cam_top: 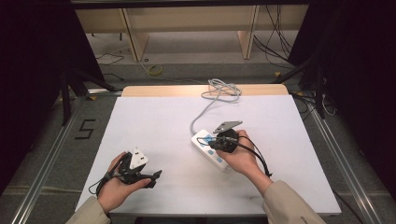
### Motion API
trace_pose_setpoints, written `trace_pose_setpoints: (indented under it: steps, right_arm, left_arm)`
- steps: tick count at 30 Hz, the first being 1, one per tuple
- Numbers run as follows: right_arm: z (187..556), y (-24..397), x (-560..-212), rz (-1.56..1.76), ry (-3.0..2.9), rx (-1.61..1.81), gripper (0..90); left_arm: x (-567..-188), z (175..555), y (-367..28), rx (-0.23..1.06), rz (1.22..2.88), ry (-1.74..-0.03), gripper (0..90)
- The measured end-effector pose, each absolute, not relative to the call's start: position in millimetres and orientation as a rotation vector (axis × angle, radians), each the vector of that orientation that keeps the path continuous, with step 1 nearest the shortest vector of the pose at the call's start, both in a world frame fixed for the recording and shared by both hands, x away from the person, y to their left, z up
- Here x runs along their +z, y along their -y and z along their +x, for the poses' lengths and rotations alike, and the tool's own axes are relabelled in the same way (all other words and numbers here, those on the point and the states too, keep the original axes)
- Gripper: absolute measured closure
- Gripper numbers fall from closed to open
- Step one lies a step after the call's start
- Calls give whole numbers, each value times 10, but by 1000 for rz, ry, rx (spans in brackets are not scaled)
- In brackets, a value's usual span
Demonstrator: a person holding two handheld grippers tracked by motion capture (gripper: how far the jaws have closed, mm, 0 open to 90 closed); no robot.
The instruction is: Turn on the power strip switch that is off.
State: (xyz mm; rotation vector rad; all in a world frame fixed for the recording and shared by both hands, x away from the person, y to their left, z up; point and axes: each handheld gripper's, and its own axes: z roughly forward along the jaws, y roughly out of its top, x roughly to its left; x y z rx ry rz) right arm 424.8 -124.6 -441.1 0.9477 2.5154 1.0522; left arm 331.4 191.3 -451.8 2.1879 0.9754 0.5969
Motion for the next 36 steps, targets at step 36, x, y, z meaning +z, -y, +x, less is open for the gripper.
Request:
trace_pose_setpoints:
  steps: [36]
  right_arm:
    - [4285,1127,-4489,945,-2605,900,900]
  left_arm:
    - [-4516,3312,-1913,596,2189,-972,176]
